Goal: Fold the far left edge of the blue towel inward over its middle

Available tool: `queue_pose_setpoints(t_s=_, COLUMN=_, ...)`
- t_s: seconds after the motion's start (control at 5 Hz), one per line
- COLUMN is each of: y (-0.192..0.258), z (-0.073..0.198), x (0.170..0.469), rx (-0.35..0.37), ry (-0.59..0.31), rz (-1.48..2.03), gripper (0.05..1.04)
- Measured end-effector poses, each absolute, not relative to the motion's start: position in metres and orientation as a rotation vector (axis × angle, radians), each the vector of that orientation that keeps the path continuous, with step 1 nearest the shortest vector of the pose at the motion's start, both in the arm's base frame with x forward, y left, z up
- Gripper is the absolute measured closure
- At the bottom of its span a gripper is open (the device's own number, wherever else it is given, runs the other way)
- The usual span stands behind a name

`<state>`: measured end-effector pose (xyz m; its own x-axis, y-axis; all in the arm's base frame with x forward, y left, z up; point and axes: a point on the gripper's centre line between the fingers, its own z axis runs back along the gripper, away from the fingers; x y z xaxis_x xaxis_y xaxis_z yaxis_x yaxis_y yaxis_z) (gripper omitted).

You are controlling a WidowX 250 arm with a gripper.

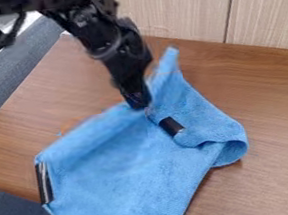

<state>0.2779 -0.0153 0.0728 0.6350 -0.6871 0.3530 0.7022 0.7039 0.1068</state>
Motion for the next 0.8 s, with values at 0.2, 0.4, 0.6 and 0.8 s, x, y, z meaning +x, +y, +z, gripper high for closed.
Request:
queue_pose_setpoints(t_s=0.2, y=-0.028, z=0.061, x=0.267, rx=-0.051, ry=-0.372, rz=-0.857, gripper=1.027)
queue_pose_setpoints(t_s=0.4, y=-0.033, z=0.036, x=0.258, rx=-0.064, ry=-0.336, rz=-0.901, gripper=1.027)
queue_pose_setpoints(t_s=0.6, y=-0.038, z=0.018, x=0.253, rx=-0.060, ry=-0.328, rz=-0.950, gripper=1.028)
queue_pose_setpoints(t_s=0.8, y=-0.040, z=0.017, x=0.253, rx=-0.054, ry=-0.324, rz=-0.973, gripper=1.004)
